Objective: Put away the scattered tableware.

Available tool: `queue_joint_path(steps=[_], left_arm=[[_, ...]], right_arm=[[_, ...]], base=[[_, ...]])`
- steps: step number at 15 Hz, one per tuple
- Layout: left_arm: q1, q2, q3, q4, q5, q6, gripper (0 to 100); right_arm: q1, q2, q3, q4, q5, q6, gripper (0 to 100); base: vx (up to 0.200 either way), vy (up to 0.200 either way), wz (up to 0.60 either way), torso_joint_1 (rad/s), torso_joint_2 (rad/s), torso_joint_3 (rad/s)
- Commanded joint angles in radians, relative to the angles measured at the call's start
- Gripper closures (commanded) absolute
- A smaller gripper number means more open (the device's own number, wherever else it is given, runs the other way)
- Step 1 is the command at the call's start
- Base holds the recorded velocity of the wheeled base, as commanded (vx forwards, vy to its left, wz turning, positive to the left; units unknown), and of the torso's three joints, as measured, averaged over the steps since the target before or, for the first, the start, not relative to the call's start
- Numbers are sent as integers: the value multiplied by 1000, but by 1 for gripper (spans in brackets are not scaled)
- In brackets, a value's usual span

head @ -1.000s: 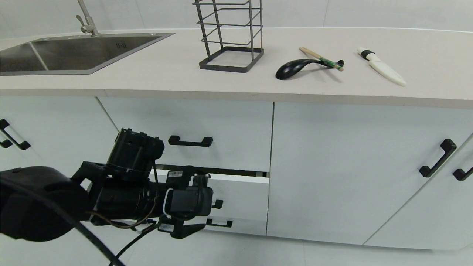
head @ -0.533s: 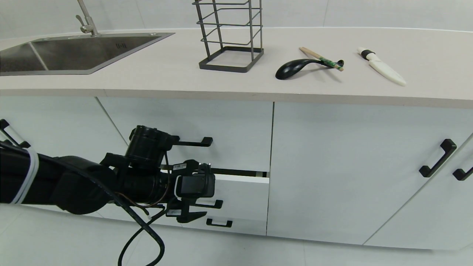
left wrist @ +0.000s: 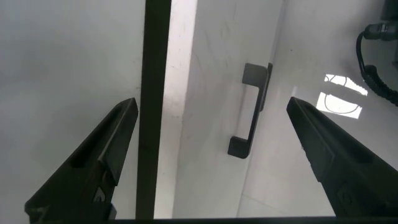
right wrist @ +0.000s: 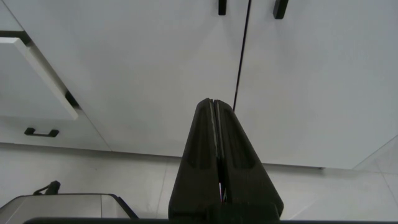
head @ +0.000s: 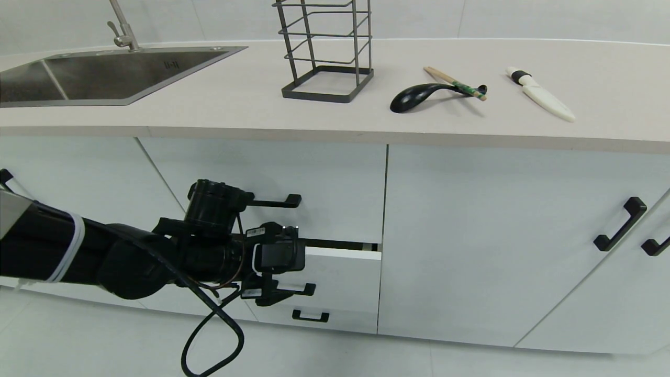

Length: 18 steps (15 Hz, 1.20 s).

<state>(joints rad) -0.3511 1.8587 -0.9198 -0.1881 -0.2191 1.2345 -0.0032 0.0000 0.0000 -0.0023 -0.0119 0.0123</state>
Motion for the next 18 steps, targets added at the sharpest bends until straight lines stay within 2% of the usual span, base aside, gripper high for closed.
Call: queue_joint_path(steps=[1,4,13,18], left_arm=[[6,20,-2,-1,0,2,0],[6,48,-8,-37,1,0,0],[4,86,-11,-48,0,5,0],[1,48,36,-40,-11,5,0]], right_arm=[[0,0,0,-1,0,0,100],[0,0,0,-1,0,0,100],[0,0,0,-1,0,0,100],[0,0,0,-1,0,0,100]], base=[[0,0,0,0,0,0],[0,0,0,0,0,0],[0,0,0,0,0,0],[0,0,0,0,0,0]])
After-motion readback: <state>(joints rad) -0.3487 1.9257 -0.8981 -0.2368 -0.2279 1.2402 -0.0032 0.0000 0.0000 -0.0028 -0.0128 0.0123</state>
